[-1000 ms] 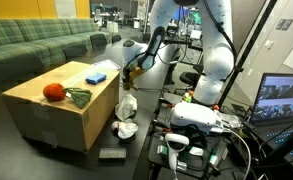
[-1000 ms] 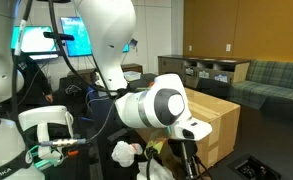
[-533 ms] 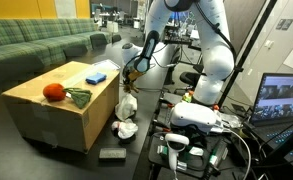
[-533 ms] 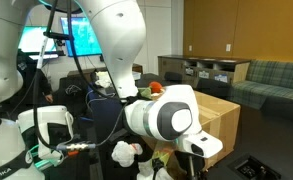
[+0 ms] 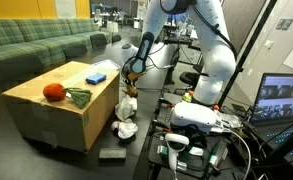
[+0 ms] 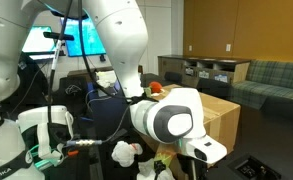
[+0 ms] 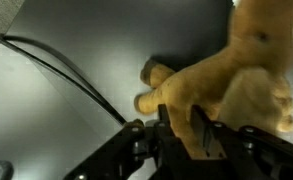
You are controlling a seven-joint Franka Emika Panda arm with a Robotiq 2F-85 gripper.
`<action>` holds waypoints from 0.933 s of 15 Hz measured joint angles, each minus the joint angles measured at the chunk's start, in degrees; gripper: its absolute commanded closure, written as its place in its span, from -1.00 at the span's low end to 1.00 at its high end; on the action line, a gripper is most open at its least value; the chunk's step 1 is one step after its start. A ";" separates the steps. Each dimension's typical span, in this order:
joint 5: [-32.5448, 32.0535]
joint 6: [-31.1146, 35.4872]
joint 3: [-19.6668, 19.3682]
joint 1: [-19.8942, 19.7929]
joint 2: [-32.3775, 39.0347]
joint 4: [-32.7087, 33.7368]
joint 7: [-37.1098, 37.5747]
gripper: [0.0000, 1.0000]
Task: Put the objects on the box onto the table and the objects on the table on to the box
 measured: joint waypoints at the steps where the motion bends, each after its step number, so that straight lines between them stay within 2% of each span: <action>1: 1.10 0.02 -0.86 1.03 0.00 -0.03 -0.92 -0.39; 5: 3.57 0.80 -4.20 5.11 -0.04 -0.57 -2.85 -0.96; 9: 4.74 2.30 -6.28 8.57 -1.02 -2.62 -3.89 -1.00; 14: 4.99 5.20 -6.87 12.91 -3.31 -8.33 -4.60 -1.00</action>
